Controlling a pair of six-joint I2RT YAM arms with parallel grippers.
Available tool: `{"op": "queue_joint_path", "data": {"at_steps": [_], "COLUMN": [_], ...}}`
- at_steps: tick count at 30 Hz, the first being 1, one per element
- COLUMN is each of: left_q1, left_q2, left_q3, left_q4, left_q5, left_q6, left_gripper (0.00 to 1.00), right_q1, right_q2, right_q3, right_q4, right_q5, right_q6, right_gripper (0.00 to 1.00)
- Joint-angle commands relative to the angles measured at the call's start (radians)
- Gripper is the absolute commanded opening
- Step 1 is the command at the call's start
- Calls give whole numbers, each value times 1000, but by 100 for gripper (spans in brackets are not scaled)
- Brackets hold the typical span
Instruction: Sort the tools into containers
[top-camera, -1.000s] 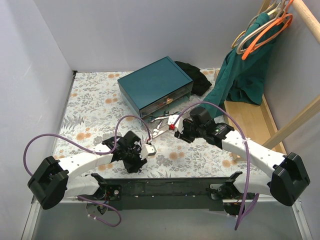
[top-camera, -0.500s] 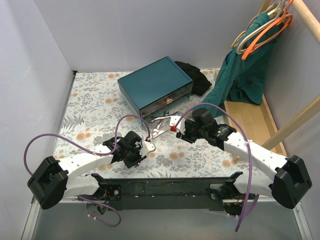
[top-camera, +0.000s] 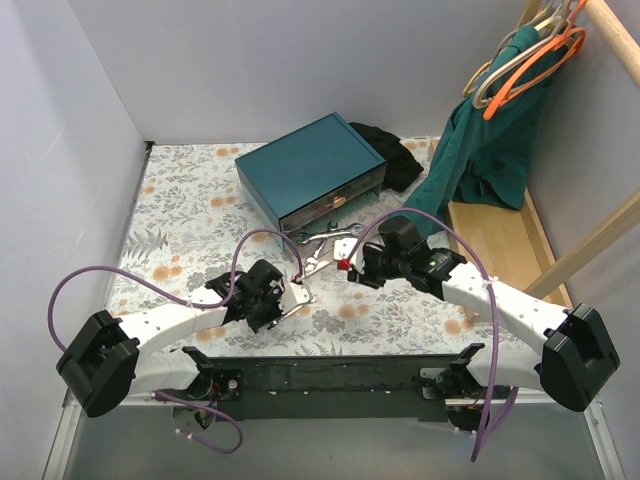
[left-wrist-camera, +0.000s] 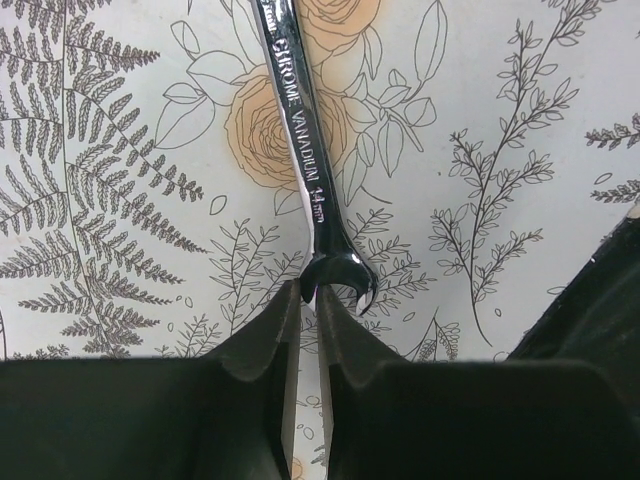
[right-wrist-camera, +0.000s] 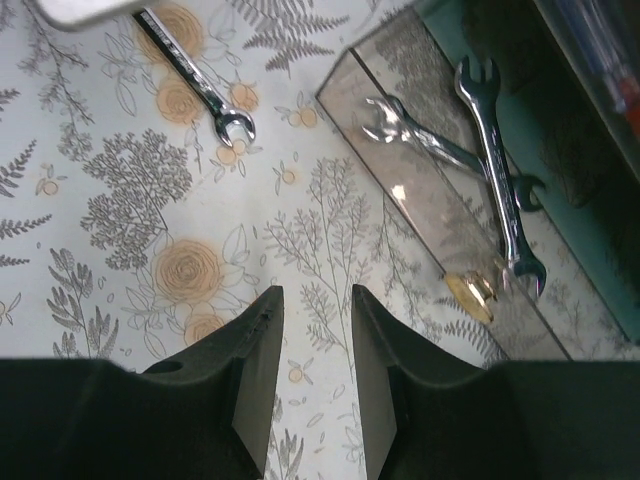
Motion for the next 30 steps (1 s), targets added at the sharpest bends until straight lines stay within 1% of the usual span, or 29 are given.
{"op": "queue_joint_path", "data": {"at_steps": [1,2,4,5,8,9,13,15,19,23,30], "left_q1": [41,48,73,82,107,116,170,177,208,223,231], "left_q2": [40,37,34,34,46,48,65,77,95,138,180], "left_q3": [-32,-29,-25,-23,-26,-28,-14,-8,6,43,75], "left_q4": [-88,-91,-96,-97,-94,-93,-111,-114,-138,-189,-235], "left_q5": [66,83,98,122,144,158,225,241,293,337,383], "left_q6": [34,37,42,46,53,53,66,70,88,111,151], "left_gripper": [4,3,3,2,2,1,0,0,0,0,0], "right_q1": [60,76,120,136,168,172,208,226,280,324,363], "right_q2": [28,31,37,39,62,71,134,160,244,295,379], "right_q3": [8,3,-32,-44,-81,-89,-127,-138,-133,-135,-101], "right_q4": [98,112,144,190,244,293,364,396,497,563,628], "right_q5": [-101,-104,-109,-103,-96,-93,-104,-93,-102,-99,-66], "right_q6": [-78,-120,-149,-157,-148,-145,-169,-172,-175,-201,-220], "right_gripper": [42,42,42,42,42,42,42,42,42,42,42]}}
